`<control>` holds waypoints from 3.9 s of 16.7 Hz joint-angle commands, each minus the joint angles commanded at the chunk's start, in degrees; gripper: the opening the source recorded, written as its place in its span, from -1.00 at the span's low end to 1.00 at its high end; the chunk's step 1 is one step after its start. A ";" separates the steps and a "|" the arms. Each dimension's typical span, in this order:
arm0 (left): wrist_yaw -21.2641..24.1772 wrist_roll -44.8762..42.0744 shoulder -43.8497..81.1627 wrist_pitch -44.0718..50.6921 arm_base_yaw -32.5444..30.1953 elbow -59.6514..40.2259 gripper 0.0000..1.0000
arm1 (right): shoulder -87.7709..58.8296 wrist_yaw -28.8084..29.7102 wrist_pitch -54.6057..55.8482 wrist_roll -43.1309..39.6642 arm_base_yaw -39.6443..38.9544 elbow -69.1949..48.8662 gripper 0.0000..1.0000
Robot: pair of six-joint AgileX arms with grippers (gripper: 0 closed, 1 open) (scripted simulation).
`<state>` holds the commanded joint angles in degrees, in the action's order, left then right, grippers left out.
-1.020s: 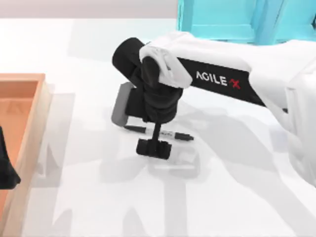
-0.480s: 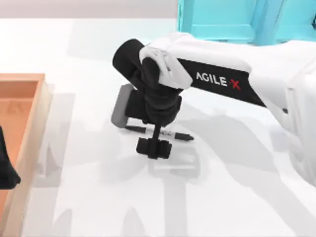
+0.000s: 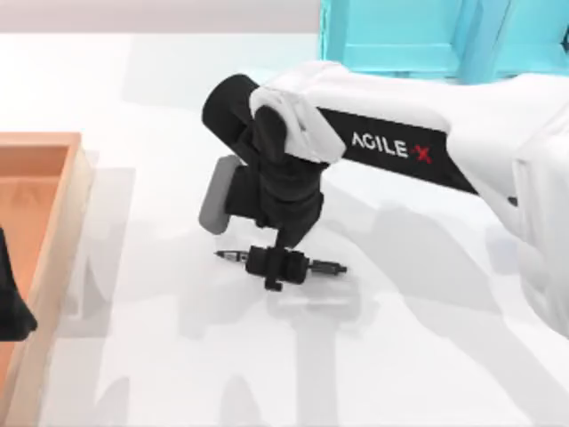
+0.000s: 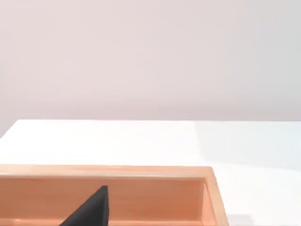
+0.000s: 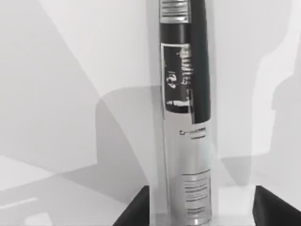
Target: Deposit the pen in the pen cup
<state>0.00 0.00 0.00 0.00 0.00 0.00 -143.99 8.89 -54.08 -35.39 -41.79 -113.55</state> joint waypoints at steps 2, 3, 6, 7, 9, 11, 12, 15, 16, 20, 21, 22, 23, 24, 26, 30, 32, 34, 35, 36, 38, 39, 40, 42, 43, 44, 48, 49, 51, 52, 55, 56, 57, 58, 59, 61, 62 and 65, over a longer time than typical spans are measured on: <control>0.00 0.00 0.00 0.00 0.00 0.00 1.00 | 0.00 0.00 0.00 0.00 0.00 0.00 -1.00; 0.00 0.00 0.00 0.00 0.00 0.00 1.00 | 0.00 0.00 0.00 0.00 0.00 0.00 -1.00; 0.00 0.00 0.00 0.00 0.00 0.00 1.00 | 5.54 -2.84 -3.93 3.10 -1.46 1.00 -1.00; 0.00 0.00 0.00 0.00 0.00 0.00 1.00 | 6.92 -2.73 -4.94 4.04 -2.25 1.41 -1.00; 0.00 0.00 0.00 0.00 0.00 0.00 1.00 | 11.42 -2.47 -8.08 6.77 -4.63 2.73 -1.00; 0.00 0.00 0.00 0.00 0.00 0.00 1.00 | 17.46 -2.21 -12.25 10.04 -7.91 4.52 -1.00; 0.00 0.00 0.00 0.00 0.00 0.00 1.00 | 20.66 -2.09 -14.51 11.69 -9.73 5.49 -1.00; 0.00 0.00 0.00 0.00 0.00 0.00 1.00 | 28.42 -1.82 -20.60 15.98 -14.56 8.01 -1.00; 0.00 0.00 0.00 0.00 0.00 0.00 1.00 | 29.87 -1.78 -21.94 16.96 -15.64 8.56 -1.00; 0.00 0.00 0.00 0.00 0.00 0.00 1.00 | 30.94 -1.75 -22.97 17.75 -16.51 8.99 -1.00; 0.00 0.00 0.00 0.00 0.00 0.00 1.00 | 30.79 -1.90 -22.87 17.79 -16.26 8.78 -1.00; 0.00 0.00 0.00 0.00 0.00 0.00 1.00 | 30.79 -1.90 -22.87 17.79 -16.26 8.78 -1.00; 0.00 0.00 0.00 0.00 0.00 0.00 1.00 | 30.85 -2.46 -22.33 17.69 -15.80 8.91 -1.00; 0.00 0.00 0.00 0.00 0.00 0.00 1.00 | 30.97 -3.62 -21.24 17.52 -14.84 9.19 -1.00; 0.00 0.00 0.00 0.00 0.00 0.00 1.00 | 31.31 -7.71 -17.65 17.01 -11.47 10.27 -1.00; 0.00 0.00 0.00 0.00 0.00 0.00 1.00 | 32.07 -21.68 -6.13 15.48 0.00 15.15 -1.00; 0.00 0.00 0.00 0.00 0.00 0.00 1.00 | 32.46 -30.56 1.08 14.44 7.57 19.30 -1.00; 0.00 0.00 0.00 0.00 0.00 0.00 1.00 | 32.76 -39.75 9.09 13.23 15.84 24.31 -1.00; 0.00 0.00 0.00 0.00 0.00 0.00 1.00 | 32.89 -44.25 13.15 12.58 20.12 27.01 -1.00; 0.00 0.00 0.00 0.00 0.00 0.00 1.00 | 33.06 -48.74 17.13 11.92 24.43 29.81 -1.00; 0.00 0.00 0.00 0.00 0.00 0.00 1.00 | 33.65 -57.95 25.06 10.62 33.08 35.68 -1.00; 0.00 0.00 0.00 0.00 0.00 0.00 1.00 | 34.05 -62.81 29.23 9.97 37.36 38.69 -1.00; 0.00 0.00 0.00 0.00 0.00 0.00 1.00 | 34.49 -67.83 33.63 9.30 41.55 41.64 -1.00; 0.00 0.00 0.00 0.00 0.00 0.00 1.00 | 35.53 -77.88 42.92 7.88 49.46 47.22 -1.00; 0.00 0.00 0.00 0.00 0.00 0.00 1.00 | 36.21 -82.67 47.53 7.13 53.09 49.75 -1.00; 0.00 0.00 0.00 0.00 0.00 0.00 1.00 | 37.03 -87.19 51.84 6.37 56.46 52.03 -1.00; 0.00 0.00 0.00 0.00 0.00 0.00 1.00 | 41.18 -100.30 64.31 3.39 66.47 58.14 -1.00; 0.00 0.00 0.00 0.00 0.00 0.00 1.00 | 42.09 -102.11 66.04 2.78 67.97 58.86 -1.00; 0.00 0.00 0.00 0.00 0.00 0.00 1.00 | 43.15 -103.90 67.73 2.08 69.51 59.49 -1.00; 0.00 0.00 0.00 0.00 0.00 0.00 1.00 | 43.15 -103.90 67.73 2.08 69.51 59.49 -1.00; 0.00 0.00 0.00 0.00 0.00 0.00 1.00 | 43.15 -103.90 67.73 2.08 69.51 59.49 -1.00; 0.00 0.00 0.00 0.00 0.00 0.00 1.00 | 40.41 -98.84 69.97 2.42 69.01 58.85 -1.00; 0.00 0.00 0.00 0.00 0.00 0.00 1.00 | 40.46 -98.99 69.76 2.31 68.97 58.87 -1.00; 0.00 0.00 0.00 0.00 0.00 0.00 1.00 | 40.70 -99.49 68.98 1.79 68.92 58.84 -1.00; 0.00 0.00 0.00 0.00 0.00 0.00 1.00 | 41.05 -100.12 67.99 1.08 68.89 58.79 -1.00; 0.00 0.00 0.00 0.00 0.00 0.00 1.00 | 41.68 -101.22 65.85 -0.16 68.85 58.70 -1.00; 0.00 0.00 0.00 0.00 0.00 0.00 1.00 | 42.02 -101.79 64.68 -0.85 68.86 58.62 -1.00; 0.00 0.00 0.00 0.00 0.00 0.00 1.00 | 42.93 -103.27 62.44 -2.50 68.74 58.54 -1.00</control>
<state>0.00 0.00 0.00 0.00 0.00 0.00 -101.06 -94.38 8.36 -37.88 26.95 -55.01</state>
